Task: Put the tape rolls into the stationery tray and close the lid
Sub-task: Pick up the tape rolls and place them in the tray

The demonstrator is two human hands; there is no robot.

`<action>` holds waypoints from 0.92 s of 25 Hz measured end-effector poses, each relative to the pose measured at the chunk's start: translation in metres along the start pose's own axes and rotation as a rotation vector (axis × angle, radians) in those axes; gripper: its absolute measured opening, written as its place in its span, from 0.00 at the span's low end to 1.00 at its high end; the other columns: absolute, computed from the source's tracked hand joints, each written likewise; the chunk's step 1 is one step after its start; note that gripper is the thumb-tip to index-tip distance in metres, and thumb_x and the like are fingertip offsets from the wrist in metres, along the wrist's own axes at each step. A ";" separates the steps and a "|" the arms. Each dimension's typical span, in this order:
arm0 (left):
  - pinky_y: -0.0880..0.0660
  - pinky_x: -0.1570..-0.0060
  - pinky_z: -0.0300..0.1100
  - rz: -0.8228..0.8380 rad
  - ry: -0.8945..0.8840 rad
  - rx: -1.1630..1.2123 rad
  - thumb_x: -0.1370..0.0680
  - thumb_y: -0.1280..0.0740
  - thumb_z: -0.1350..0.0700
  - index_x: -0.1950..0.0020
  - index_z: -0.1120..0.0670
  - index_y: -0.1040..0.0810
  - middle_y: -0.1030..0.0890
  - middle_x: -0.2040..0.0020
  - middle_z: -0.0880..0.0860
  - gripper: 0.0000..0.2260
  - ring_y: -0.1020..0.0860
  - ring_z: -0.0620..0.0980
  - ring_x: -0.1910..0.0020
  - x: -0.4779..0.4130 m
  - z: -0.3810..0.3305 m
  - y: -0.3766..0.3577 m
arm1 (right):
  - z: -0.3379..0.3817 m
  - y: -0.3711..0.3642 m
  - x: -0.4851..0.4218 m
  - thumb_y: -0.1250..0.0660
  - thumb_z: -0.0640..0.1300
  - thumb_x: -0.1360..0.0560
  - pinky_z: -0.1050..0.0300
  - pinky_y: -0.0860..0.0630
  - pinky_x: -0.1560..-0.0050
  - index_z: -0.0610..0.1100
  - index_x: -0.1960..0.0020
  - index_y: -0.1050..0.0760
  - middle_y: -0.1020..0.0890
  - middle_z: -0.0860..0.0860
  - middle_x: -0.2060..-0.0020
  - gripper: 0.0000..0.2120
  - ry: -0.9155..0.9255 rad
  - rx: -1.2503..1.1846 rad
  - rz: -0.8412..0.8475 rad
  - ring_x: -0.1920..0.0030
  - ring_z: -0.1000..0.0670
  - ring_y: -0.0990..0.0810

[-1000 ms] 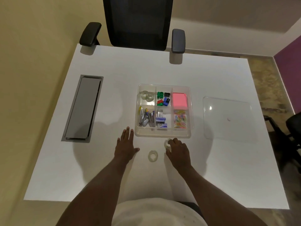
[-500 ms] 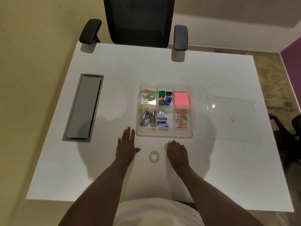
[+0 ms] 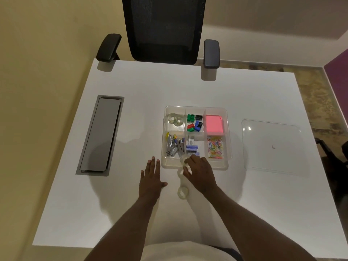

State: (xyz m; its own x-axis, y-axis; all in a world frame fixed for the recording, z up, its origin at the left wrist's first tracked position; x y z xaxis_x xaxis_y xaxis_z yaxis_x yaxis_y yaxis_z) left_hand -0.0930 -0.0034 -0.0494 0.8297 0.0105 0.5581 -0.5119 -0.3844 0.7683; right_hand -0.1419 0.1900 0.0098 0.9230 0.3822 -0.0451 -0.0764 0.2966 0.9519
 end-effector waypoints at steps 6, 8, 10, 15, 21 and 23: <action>0.53 0.17 0.58 -0.020 -0.007 -0.005 0.20 0.31 0.44 0.16 0.52 0.63 0.66 0.16 0.53 0.47 0.63 0.54 0.16 -0.002 0.004 -0.005 | -0.009 0.028 -0.107 0.26 0.41 0.26 0.53 0.22 0.49 0.43 0.44 0.19 0.17 0.46 0.50 0.11 -0.052 0.000 -0.050 0.52 0.48 0.19; 0.53 0.17 0.58 -0.018 -0.005 -0.010 0.20 0.31 0.43 0.16 0.52 0.64 0.67 0.16 0.53 0.48 0.64 0.54 0.16 -0.004 0.005 -0.007 | -0.010 0.031 -0.141 0.29 0.39 0.25 0.51 0.24 0.46 0.43 0.44 0.18 0.17 0.46 0.50 0.09 -0.059 0.057 -0.003 0.50 0.46 0.20; 0.54 0.17 0.58 -0.022 -0.001 -0.011 0.20 0.31 0.43 0.16 0.52 0.64 0.67 0.17 0.53 0.48 0.64 0.54 0.17 -0.005 0.006 -0.009 | -0.009 0.026 -0.170 0.32 0.38 0.23 0.50 0.27 0.43 0.44 0.43 0.18 0.18 0.46 0.49 0.10 -0.045 0.169 0.121 0.47 0.44 0.20; 0.55 0.17 0.58 -0.033 0.001 -0.012 0.21 0.31 0.43 0.17 0.51 0.66 0.69 0.17 0.52 0.48 0.65 0.54 0.17 -0.006 0.008 -0.013 | 0.000 0.005 -0.209 0.35 0.36 0.23 0.50 0.27 0.42 0.44 0.44 0.19 0.18 0.46 0.47 0.11 0.027 0.349 0.296 0.45 0.43 0.19; 0.57 0.18 0.57 0.001 0.007 -0.024 0.20 0.32 0.43 0.17 0.51 0.67 0.70 0.18 0.53 0.48 0.66 0.54 0.17 -0.007 0.007 -0.012 | 0.005 -0.015 -0.220 0.31 0.40 0.22 0.51 0.21 0.42 0.43 0.44 0.18 0.15 0.46 0.47 0.08 0.040 0.380 0.411 0.46 0.43 0.16; 0.57 0.18 0.57 0.005 0.007 -0.024 0.20 0.32 0.43 0.17 0.51 0.66 0.70 0.18 0.53 0.47 0.66 0.55 0.17 -0.007 0.007 -0.012 | 0.004 -0.015 -0.220 0.29 0.43 0.22 0.50 0.22 0.40 0.43 0.42 0.18 0.16 0.46 0.46 0.09 0.039 0.361 0.414 0.44 0.43 0.16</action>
State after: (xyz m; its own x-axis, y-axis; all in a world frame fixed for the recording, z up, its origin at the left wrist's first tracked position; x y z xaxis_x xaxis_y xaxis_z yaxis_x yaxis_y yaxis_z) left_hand -0.0913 -0.0053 -0.0649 0.8256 0.0149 0.5640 -0.5212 -0.3626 0.7726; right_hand -0.3419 0.0976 0.0065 0.8283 0.4374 0.3502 -0.2894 -0.2013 0.9358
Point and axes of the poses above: each hand's wrist, its own x-axis away from the middle knuckle, its own y-axis out of the back of the hand, z = x × y, the point moved 4 cm from there along -x, towards the middle knuckle
